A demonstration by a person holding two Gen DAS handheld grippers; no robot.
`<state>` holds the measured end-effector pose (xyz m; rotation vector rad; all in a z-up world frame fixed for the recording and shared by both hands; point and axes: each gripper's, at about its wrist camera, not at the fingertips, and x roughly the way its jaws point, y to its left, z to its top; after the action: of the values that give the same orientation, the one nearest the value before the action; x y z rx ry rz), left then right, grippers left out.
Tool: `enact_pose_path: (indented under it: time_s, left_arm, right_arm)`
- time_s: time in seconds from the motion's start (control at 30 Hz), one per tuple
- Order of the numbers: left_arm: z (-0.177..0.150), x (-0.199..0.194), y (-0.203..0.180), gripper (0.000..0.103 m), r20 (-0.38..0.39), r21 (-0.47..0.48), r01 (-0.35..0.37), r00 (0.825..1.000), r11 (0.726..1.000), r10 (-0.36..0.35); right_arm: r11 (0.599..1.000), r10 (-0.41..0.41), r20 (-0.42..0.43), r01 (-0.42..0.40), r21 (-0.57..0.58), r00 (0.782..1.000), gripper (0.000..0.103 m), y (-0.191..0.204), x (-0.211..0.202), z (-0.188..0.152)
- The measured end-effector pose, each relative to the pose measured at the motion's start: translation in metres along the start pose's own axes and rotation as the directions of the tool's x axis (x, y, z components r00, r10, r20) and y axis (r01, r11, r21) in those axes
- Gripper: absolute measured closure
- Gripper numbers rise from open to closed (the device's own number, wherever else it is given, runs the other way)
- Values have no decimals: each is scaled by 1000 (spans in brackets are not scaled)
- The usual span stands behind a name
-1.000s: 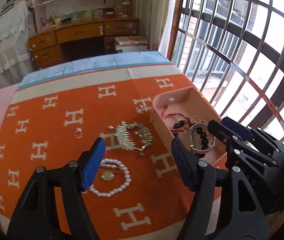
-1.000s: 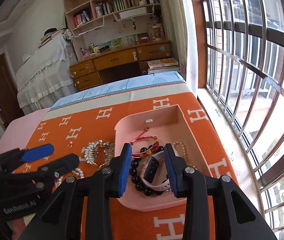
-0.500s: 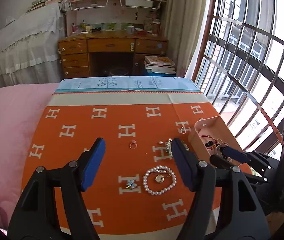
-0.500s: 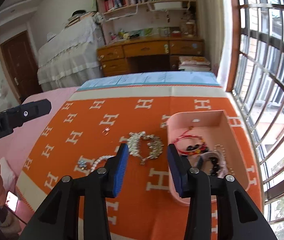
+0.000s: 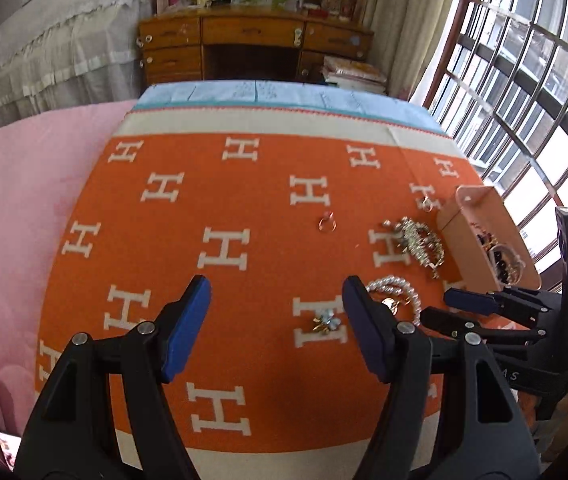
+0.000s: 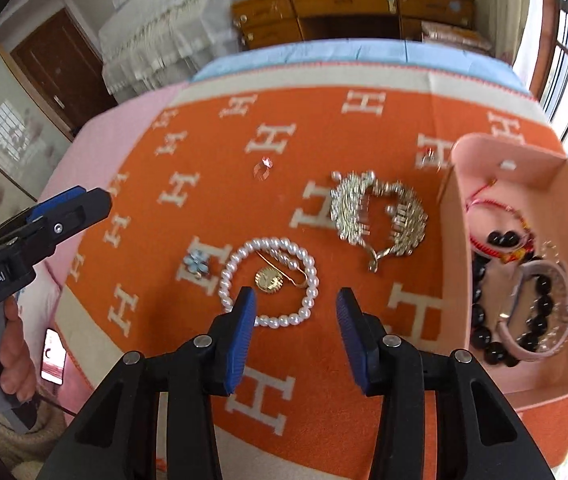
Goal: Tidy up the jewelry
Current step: 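Grasp the pearl bracelet with the right gripper and drop it into the pink box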
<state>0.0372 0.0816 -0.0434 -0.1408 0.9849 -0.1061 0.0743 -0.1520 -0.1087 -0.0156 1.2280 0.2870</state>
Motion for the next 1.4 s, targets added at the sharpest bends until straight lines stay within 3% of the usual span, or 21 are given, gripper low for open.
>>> enact_pose_path:
  time_s: [0.23,0.33,0.43,0.47,0.63,0.93,1.2,1.4]
  left_arm:
    - [-10,22,7,37,-50,1,-7,999,1000,7]
    - [-11,25,8,37,-57,1,-2,998,1000,2]
    - [-11,26,6,37,-59,4,1,998,1000,-1]
    - [-11,26,6,37,-59,6,3,998,1000,-2]
    - [-13,26,2,37,-63,24,7,998,1000,-5]
    - [-11,24,2,37,-61,33,11,998,999,-9]
    - [-2,25,-26,37,-57,112,40,998,993,-34]
    - [14,33,-64,37,-74,185,101,993,978,-89]
  right_arm:
    - [996,-73,-30,72,-48,997,71,-1,31,2]
    - [985,-129,-2,128,-117,992,75,7,36,2]
    - [966,-183,22,184,-183,983,86,18,39,1]
    - [961,-191,27,193,-199,981,93,21,39,0]
    - [963,-170,33,173,-205,985,96,24,35,-3]
    - [990,-82,169,100,-103,982,96,10,-29,2]
    - [996,-63,333,79,-35,941,96,-8,-107,11]
    - [997,-79,424,67,44,902,96,-33,-154,13]
